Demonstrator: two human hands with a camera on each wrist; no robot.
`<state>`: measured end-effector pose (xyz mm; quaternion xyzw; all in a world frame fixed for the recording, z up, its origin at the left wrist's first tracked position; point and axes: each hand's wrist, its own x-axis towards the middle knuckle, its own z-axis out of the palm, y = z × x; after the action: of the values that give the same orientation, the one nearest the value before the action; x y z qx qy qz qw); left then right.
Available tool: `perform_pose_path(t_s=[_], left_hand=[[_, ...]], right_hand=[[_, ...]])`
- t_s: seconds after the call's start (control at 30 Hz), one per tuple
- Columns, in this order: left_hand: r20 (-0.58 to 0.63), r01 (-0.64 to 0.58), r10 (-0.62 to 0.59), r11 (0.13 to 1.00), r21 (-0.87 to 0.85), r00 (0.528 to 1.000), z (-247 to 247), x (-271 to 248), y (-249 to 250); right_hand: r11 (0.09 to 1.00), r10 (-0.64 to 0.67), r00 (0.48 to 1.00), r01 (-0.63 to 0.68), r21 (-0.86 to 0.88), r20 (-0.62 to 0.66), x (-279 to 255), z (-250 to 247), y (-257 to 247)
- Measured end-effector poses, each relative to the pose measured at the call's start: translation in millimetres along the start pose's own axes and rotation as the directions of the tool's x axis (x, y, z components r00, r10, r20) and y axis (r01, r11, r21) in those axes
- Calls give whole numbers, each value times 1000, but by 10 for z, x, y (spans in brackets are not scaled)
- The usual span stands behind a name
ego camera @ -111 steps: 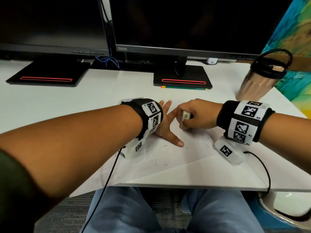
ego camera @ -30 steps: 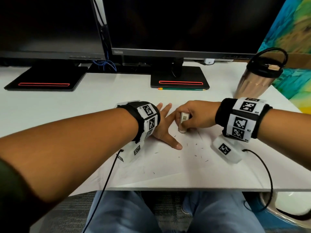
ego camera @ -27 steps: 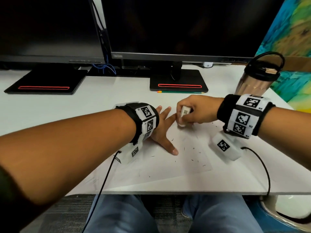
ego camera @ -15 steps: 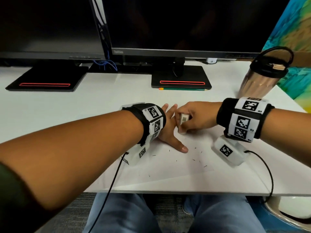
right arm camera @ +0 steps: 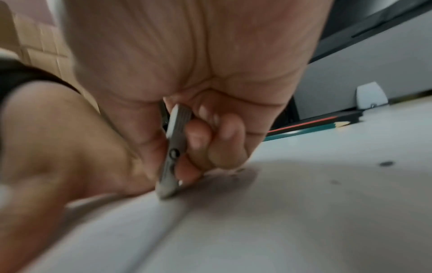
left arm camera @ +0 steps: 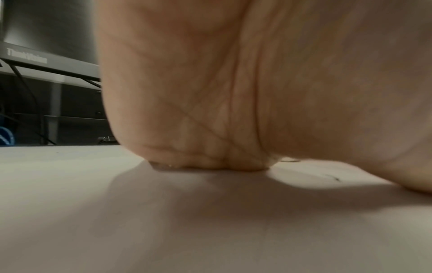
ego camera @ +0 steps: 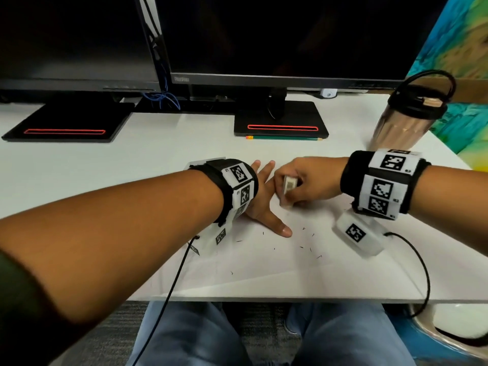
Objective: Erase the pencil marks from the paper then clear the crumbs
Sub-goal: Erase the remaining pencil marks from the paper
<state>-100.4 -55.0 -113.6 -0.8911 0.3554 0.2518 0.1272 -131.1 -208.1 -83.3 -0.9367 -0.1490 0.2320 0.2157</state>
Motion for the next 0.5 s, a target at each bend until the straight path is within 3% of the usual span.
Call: perform_pose_path(t_s=[0.07,0.2,0.33,0.43,0.5], left_hand=[[8,5,-5,1000,-8,1000,1,1,-5],[6,2,-2,1000,12,1000,-10,-7,10],[20,4,-4,1000,4,1000,-23,-31,9],[3,-6,6,1000,4,1000,-13,-10,3],[8,-1,1,1000,-1,1000,-9,5,-4]], right_hand=[[999,-17,993,11,51,115,-32,40,-21],[999,17,999,-15,43,-48,-22,-35,42],[998,-18,991,9,68,134,-50,14,-32],[999,17,999,-16,36,-43,-1,-54,35],[999,11,1000,-11,32,15,3,-58,42]])
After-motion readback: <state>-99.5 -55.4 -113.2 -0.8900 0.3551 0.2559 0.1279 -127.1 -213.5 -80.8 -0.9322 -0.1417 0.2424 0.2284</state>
